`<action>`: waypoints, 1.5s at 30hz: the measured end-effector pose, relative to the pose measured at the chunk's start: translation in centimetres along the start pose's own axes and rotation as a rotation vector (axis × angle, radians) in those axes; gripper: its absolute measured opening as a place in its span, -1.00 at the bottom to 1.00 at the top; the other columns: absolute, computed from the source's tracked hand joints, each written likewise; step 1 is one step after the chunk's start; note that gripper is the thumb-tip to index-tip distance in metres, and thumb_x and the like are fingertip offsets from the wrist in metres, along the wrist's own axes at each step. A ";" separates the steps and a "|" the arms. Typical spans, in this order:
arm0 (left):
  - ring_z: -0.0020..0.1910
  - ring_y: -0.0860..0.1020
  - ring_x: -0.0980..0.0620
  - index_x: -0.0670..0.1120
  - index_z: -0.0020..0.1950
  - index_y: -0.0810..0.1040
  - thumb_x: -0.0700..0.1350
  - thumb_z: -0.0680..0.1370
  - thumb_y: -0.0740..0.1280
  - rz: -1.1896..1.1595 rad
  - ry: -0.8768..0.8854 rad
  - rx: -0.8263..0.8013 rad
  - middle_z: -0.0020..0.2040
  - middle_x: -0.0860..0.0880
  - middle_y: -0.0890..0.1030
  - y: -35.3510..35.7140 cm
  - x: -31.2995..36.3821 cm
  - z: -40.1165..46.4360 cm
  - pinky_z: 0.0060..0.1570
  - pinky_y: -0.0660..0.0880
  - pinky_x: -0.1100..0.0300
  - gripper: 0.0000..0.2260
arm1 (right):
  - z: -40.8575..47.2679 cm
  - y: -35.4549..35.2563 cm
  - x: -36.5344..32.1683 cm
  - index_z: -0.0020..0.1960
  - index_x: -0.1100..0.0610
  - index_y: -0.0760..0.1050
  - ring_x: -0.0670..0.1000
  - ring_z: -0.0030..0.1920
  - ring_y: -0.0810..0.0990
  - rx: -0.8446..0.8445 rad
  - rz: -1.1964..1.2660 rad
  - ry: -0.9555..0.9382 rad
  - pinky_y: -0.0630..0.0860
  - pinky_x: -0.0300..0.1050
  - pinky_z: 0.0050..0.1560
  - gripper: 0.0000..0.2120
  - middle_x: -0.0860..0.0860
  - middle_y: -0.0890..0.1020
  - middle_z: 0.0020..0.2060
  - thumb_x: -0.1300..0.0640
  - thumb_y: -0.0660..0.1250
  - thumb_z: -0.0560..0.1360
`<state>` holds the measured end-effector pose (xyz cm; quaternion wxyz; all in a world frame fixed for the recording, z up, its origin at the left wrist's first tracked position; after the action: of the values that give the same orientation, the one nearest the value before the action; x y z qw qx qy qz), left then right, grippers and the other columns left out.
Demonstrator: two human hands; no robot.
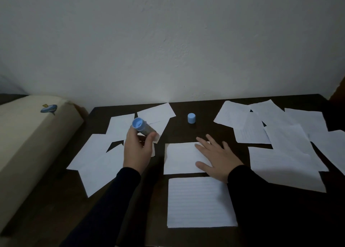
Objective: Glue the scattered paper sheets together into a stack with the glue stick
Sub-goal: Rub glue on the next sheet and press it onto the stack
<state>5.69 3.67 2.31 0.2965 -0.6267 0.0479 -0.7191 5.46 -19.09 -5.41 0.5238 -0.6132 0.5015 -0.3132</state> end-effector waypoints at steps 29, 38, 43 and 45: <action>-0.05 0.46 0.16 0.06 0.33 0.39 0.02 0.53 0.37 0.168 0.110 -0.519 0.12 0.15 0.49 8.8 2.8 -6.1 -0.03 0.43 0.31 -0.61 | -1.5 -0.4 1.3 0.55 -0.11 0.04 -0.01 0.54 -0.07 0.110 0.063 0.040 -0.02 0.21 0.47 -0.51 -0.20 0.04 0.54 -0.08 0.01 0.64; -0.04 0.48 0.17 0.17 0.20 0.38 -0.03 0.54 0.36 0.139 0.115 -0.548 0.03 0.22 0.49 9.6 2.9 -7.3 -0.10 0.41 0.35 -0.72 | -1.1 0.3 1.4 0.55 -0.09 0.02 0.01 0.55 -0.08 0.107 0.098 0.091 -0.07 0.26 0.47 -0.40 -0.16 0.02 0.55 -0.23 0.05 0.58; -0.04 0.48 0.15 0.04 0.20 0.39 -0.07 0.54 0.33 0.246 0.238 -0.601 0.05 0.11 0.49 9.7 4.0 -7.2 -0.03 0.44 0.27 -0.74 | -1.1 0.2 1.1 0.54 -0.09 0.07 0.01 0.54 -0.07 0.113 0.137 0.104 -0.07 0.27 0.46 -0.41 -0.15 0.05 0.54 -0.20 0.12 0.57; 0.04 0.46 0.15 0.02 0.25 0.37 -0.10 0.55 0.32 0.319 0.255 -0.605 0.11 0.08 0.46 9.4 3.9 -6.7 0.09 0.44 0.23 -0.71 | -1.2 0.1 1.1 0.53 -0.10 0.07 0.01 0.54 -0.07 0.104 0.141 0.112 -0.07 0.27 0.46 -0.41 -0.15 0.05 0.54 -0.18 0.13 0.57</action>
<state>2.77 -7.95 0.19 0.1979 -0.5762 0.3921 -0.6893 4.70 -20.52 -5.40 0.5467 -0.5301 0.5549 -0.3349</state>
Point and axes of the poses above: each hand's wrist, its own z-axis towards the middle knuckle, its own y-axis out of the palm, x = y × z, the point moved 9 cm from there along z, towards the middle knuckle
